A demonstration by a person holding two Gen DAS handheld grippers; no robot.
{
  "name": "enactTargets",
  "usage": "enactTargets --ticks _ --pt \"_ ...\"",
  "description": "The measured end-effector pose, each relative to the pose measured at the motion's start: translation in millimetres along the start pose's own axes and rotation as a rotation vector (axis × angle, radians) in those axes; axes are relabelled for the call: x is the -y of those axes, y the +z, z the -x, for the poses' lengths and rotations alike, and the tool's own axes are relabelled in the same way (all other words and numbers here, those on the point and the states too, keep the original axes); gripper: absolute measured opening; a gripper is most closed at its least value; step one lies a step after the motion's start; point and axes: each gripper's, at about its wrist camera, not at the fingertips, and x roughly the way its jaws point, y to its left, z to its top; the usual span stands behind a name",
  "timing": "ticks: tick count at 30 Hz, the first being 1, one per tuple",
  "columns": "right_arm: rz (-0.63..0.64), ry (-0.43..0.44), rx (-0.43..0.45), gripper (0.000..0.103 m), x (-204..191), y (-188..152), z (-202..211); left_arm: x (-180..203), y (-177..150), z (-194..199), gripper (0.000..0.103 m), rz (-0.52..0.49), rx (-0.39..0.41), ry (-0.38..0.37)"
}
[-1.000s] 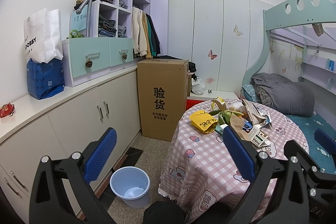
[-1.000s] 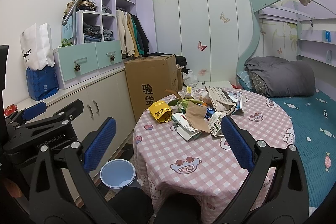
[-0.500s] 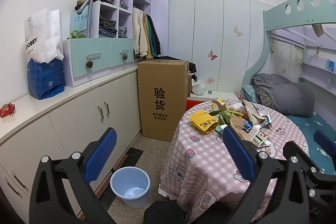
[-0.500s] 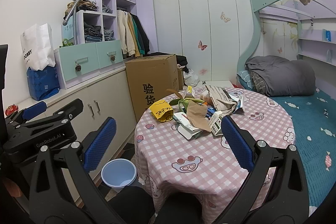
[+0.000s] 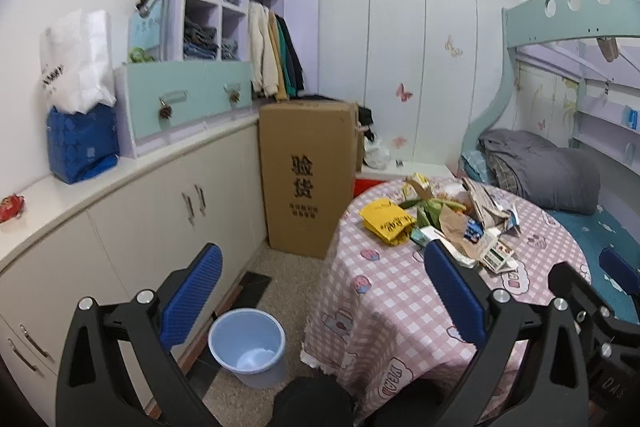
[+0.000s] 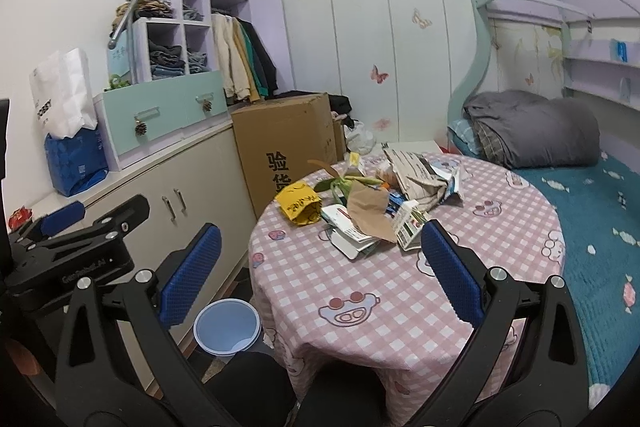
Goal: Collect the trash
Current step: 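Reach the right gripper to the green-and-white carton and grasp it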
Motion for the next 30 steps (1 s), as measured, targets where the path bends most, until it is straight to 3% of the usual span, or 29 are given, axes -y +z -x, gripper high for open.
enactTargets --ticks 8,21,28,30 --pt "-0.086 -0.061 -0.109 0.097 45.6 6.3 -46.3 26.8 5.0 -64.0 0.099 -0.041 -0.145 -0.047" --pt "-0.173 -0.162 -0.262 0.097 125.7 3.8 -144.6 86.2 -0.5 -190.6 0.099 -0.018 -0.401 -0.177" --pt "-0.233 -0.11 -0.37 0.077 157.1 3.7 -203.6 106.2 -5.8 -234.3 0.098 -0.001 -0.454 -0.206" --pt "-0.232 -0.097 -0.392 0.066 161.3 4.7 -214.3 109.2 -5.1 -244.3 0.098 0.022 -0.461 -0.219"
